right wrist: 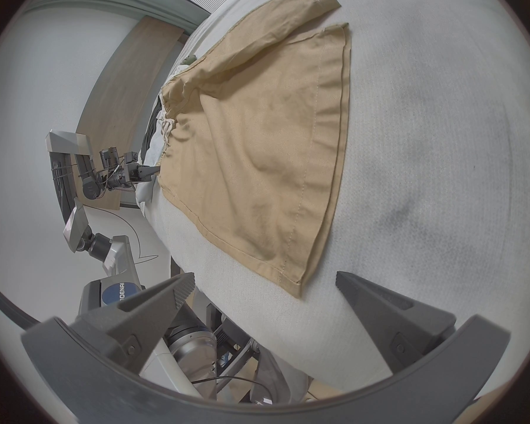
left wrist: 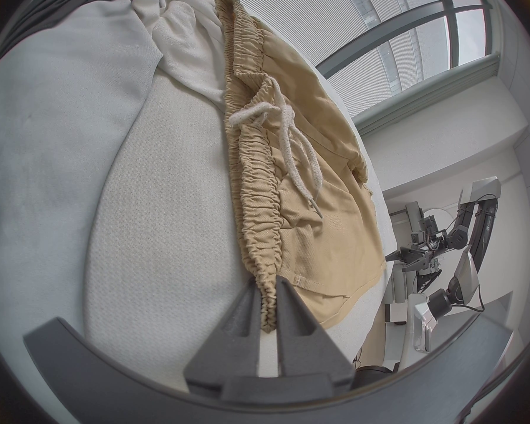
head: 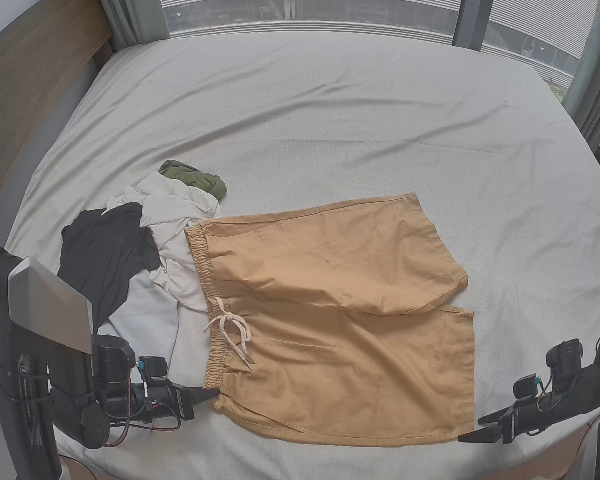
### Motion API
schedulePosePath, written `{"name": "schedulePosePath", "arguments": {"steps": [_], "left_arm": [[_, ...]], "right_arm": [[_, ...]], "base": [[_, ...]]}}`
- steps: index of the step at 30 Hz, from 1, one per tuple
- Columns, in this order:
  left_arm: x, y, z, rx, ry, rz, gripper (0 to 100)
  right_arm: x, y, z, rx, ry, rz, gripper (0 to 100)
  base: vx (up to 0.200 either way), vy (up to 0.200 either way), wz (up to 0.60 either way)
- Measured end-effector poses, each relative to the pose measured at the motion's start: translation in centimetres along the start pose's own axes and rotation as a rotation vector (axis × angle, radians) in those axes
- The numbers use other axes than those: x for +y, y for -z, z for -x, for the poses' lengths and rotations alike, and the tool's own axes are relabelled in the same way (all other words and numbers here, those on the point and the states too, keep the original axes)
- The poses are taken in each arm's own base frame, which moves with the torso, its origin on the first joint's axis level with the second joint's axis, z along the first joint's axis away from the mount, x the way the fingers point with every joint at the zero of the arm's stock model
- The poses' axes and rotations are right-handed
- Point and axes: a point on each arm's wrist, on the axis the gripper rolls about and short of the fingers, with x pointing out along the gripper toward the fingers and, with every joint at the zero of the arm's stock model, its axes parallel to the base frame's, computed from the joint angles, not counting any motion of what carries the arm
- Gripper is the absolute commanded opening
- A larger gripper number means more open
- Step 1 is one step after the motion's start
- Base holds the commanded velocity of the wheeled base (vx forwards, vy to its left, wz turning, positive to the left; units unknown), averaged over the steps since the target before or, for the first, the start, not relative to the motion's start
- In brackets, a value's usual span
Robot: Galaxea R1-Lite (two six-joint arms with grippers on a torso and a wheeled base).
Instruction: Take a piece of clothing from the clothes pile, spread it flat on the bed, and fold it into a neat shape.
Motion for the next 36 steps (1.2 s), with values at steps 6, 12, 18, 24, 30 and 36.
{"name": "schedulePosePath", "arguments": {"steps": [6, 12, 18, 24, 30, 36], "left_arm": [[-0.1, -0.1, 0.1, -0.004, 0.002, -0.004, 0], [-0.3, -0.3, 0.2, -0.013, 0.005, -0.010, 0], [-0.4, -0.4, 0.2, -0.017, 0.007, -0.014, 0], [-0.4, -0.4, 0.3, -0.018, 0.007, -0.014, 0], [-0.4, -0.4, 0.3, -0.019, 0.007, -0.015, 0], [-0.4, -0.4, 0.3, -0.018, 0.007, -0.015, 0]], "right_arm": [[0.0, -0.1, -0.5, 0.018, -0.008, -0.022, 100], [0.2, -0.4, -1.0, 0.029, -0.021, -0.025, 100], [0.3, -0.7, -1.4, 0.036, -0.031, -0.027, 100], [0.3, -0.8, -1.5, 0.034, -0.031, -0.030, 0], [0.3, -0.9, -1.6, 0.036, -0.018, -0.029, 0], [0.2, -0.9, -1.6, 0.040, -0.006, -0.030, 0]], "base": [[0.000, 0.000, 0.00], [0.000, 0.000, 0.00], [0.000, 0.000, 0.00], [0.000, 0.000, 0.00], [0.000, 0.000, 0.00], [0.000, 0.000, 0.00]]}}
